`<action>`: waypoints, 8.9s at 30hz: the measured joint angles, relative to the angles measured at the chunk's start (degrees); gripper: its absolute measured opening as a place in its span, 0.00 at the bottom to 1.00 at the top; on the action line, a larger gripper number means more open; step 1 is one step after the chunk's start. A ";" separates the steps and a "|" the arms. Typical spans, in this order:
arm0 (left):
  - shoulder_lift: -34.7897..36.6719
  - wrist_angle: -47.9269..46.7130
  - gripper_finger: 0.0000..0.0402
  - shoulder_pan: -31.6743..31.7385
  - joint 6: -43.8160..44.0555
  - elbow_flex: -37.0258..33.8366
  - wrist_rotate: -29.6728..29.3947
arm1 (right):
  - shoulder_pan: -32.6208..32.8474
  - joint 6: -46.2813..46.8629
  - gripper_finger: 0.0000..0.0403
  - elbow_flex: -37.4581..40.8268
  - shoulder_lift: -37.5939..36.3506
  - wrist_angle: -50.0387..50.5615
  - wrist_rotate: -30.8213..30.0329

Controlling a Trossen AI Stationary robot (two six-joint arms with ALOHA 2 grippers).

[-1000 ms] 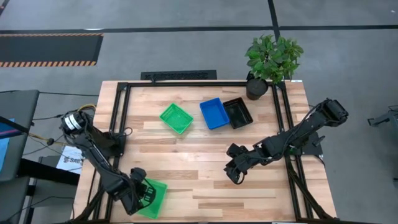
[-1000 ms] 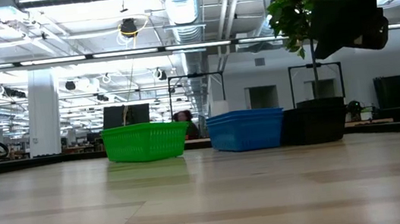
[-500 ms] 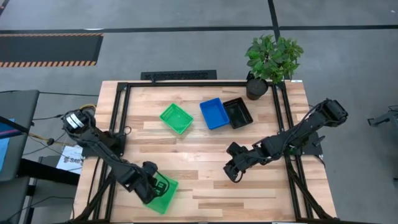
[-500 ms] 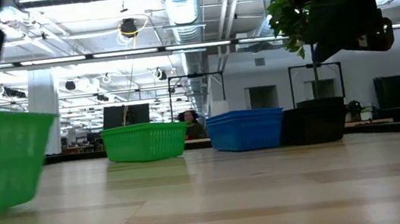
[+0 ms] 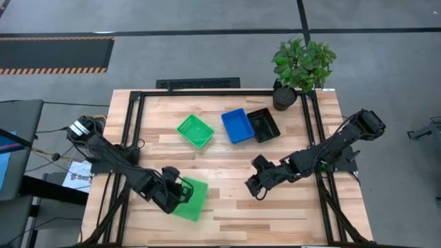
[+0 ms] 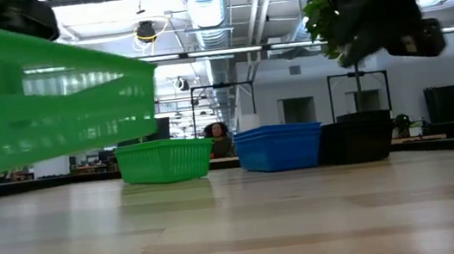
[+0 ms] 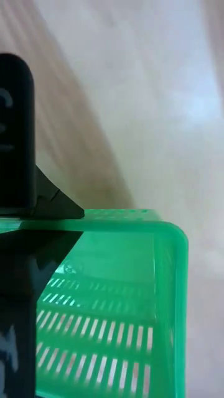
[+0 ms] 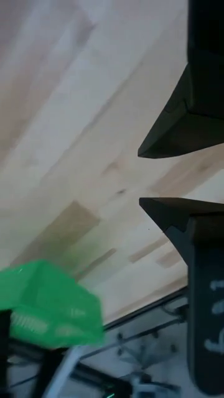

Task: Stack baskets by color
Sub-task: Stack the bottom green bin on top of the top green bins, then return to Home Position

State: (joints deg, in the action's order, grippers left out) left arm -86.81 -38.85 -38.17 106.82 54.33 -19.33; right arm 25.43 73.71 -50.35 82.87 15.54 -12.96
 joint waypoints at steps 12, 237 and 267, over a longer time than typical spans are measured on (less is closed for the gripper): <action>0.37 6.02 0.00 8.25 -1.65 0.00 -10.13 | -4.12 0.66 0.50 -0.01 1.84 -10.15 -8.49; 86.72 50.93 0.81 15.65 -78.22 -48.44 -1.29 | -30.80 -48.28 0.53 31.95 -80.31 -14.28 17.58; 86.69 46.13 0.81 15.67 -86.67 -50.10 -2.01 | -26.21 -54.19 0.53 49.27 -80.35 -27.98 11.33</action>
State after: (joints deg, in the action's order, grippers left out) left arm -0.12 7.28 -22.50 20.15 4.23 -21.34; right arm -0.78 19.52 -1.08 2.52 -12.44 -1.62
